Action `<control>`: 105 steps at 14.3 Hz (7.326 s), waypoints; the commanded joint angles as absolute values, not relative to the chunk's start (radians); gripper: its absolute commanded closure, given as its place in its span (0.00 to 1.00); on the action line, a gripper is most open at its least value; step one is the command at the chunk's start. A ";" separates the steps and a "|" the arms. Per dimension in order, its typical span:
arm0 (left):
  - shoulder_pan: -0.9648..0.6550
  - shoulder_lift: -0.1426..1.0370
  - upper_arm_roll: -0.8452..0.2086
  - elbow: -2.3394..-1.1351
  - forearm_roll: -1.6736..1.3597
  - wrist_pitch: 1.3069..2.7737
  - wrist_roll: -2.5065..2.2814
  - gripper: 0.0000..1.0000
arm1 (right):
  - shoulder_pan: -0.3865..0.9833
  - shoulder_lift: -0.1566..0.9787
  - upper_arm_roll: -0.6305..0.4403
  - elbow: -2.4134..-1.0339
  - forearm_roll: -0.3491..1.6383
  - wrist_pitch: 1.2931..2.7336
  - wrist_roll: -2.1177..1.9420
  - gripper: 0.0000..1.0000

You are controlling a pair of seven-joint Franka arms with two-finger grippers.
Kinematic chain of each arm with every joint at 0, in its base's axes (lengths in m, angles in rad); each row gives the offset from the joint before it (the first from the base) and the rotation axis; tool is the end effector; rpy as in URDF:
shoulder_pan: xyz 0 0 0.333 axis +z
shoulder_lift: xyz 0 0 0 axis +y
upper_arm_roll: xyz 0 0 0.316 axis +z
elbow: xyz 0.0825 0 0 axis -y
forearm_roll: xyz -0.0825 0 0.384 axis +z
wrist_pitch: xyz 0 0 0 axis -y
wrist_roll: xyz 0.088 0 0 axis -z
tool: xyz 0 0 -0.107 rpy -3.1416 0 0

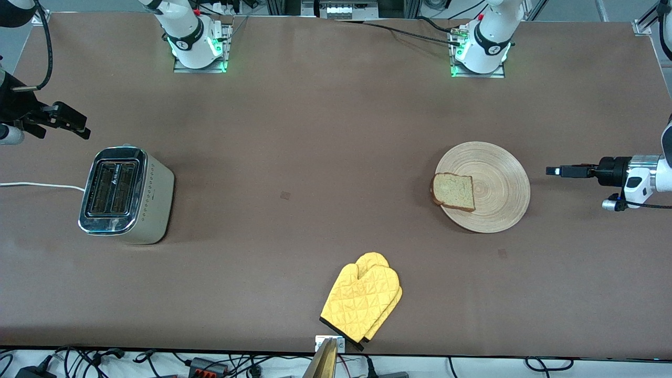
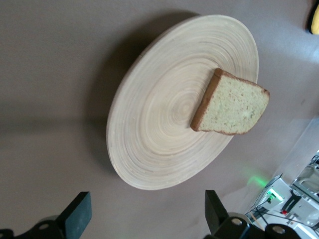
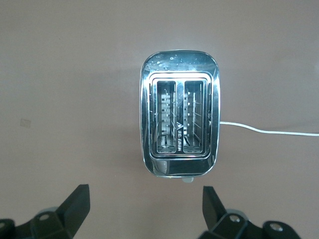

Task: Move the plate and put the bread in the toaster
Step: 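Move the left gripper down to the rim of the wooden plate, then push the wooden plate with the left gripper toward the silver toaster, then reach the right gripper to the bread while the left gripper draws back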

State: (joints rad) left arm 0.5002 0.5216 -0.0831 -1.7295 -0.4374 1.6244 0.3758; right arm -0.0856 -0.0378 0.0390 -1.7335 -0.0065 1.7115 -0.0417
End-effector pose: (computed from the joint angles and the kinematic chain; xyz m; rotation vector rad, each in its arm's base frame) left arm 0.5597 0.2045 0.2604 2.4216 0.2510 -0.5014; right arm 0.5509 -0.0259 0.5803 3.1329 -0.0064 0.0241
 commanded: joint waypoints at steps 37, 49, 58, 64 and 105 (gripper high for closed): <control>0.503 0.594 -0.123 -1.937 -0.699 1.838 0.735 0.99 | -0.104 -0.044 0.049 -1.741 -0.015 1.713 -0.069 0.00; 0.494 0.683 -0.291 -1.888 -0.891 1.753 0.781 0.99 | -0.104 -0.045 0.049 -1.743 -0.014 1.718 -0.069 0.00; 0.217 0.732 -0.302 -1.819 -1.092 1.784 0.658 0.99 | -0.106 -0.049 0.049 -1.764 -0.012 1.750 -0.069 0.00; 0.059 0.795 -0.302 -1.760 -1.242 1.923 0.664 0.99 | -0.107 -0.048 0.049 -1.792 -0.011 1.772 -0.069 0.00; 0.159 0.799 -0.278 -1.640 -0.889 1.755 0.606 0.57 | 0.302 0.537 0.060 -1.764 0.295 2.328 0.094 0.00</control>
State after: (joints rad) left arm 0.1155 0.8563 -0.2770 -1.6448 -0.9730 1.8318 0.6580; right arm 0.2809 0.5019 0.0636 -1.7890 0.2698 2.2785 0.0729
